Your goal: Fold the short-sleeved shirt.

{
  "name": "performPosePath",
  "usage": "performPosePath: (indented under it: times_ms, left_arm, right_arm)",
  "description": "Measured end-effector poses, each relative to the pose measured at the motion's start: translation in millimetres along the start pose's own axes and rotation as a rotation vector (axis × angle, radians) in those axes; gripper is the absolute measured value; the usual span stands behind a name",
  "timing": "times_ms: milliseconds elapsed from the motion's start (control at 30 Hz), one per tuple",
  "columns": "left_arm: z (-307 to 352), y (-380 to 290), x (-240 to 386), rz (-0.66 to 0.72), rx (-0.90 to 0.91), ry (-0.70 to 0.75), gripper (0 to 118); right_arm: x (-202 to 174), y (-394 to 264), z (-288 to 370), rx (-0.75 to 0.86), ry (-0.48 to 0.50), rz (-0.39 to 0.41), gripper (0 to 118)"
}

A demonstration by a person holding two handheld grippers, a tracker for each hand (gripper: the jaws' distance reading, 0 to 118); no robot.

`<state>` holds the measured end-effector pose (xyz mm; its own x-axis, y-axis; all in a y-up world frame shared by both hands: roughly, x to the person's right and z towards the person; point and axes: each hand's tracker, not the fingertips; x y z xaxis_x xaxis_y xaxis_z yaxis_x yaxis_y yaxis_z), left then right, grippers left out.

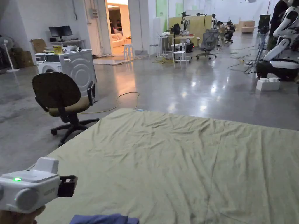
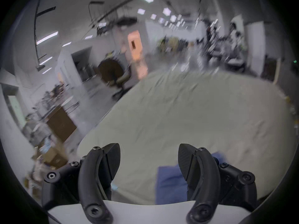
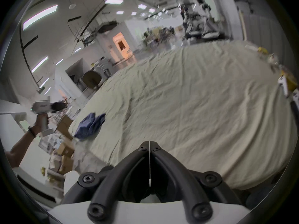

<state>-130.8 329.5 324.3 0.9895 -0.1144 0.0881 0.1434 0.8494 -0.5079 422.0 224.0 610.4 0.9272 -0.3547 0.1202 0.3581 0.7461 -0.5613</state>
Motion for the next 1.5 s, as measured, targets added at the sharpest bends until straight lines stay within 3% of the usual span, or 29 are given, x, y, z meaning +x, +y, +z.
performPosePath:
  times_ms: [100,200,233,300,400,533,567,633,700,733,833,967,1200,1500]
  left_arm:
    - [79,15,31,0.011,0.179,-0.162,75]
    - [146,-4,73,0.033,0.400,-0.281,72]
    - [163,-12,86,0.055,0.506,-0.247,70]
    - [184,-25,114,0.115,0.532,-0.229,62]
    - [213,-39,153,0.053,0.574,-0.298,54]
    - [246,-42,193,-0.004,0.611,-0.198,47]
    - [237,-54,190,0.002,0.615,-0.208,41]
    - [241,-50,196,-0.023,0.619,-0.233,11]
    - [248,-49,203,-0.045,0.624,-0.241,5]
    - [249,-50,206,-0.052,0.613,-0.257,4]
    - [255,-48,215,-0.052,0.596,-0.298,4]
    - [253,-50,224,-0.083,0.578,-0.294,1]
    - [252,-52,221,-0.072,0.559,-0.305,0]
    - [255,-50,222,-0.078,0.558,-0.294,0]
  right_arm:
    - [-2,13,39,0.132,0.001,-0.027,1]
    - [-6,22,76,0.261,-0.052,0.046,1]
    - [-8,25,87,0.303,-0.093,0.083,1]
    - [-11,30,104,0.356,-0.156,0.124,1]
    - [-11,36,127,0.450,-0.200,0.164,1]
    - [-19,39,154,0.529,-0.281,0.213,1]
    - [-22,38,159,0.557,-0.310,0.242,1]
    - [-29,39,167,0.599,-0.317,0.325,1]
    - [-33,38,170,0.621,-0.317,0.342,1]
    - [-35,39,171,0.644,-0.313,0.354,1]
    - [-33,36,168,0.648,-0.253,0.276,1]
    - [-36,38,167,0.671,-0.271,0.312,1]
    - [-33,40,169,0.664,-0.252,0.255,1]
    - [-37,41,166,0.654,-0.248,0.261,1]
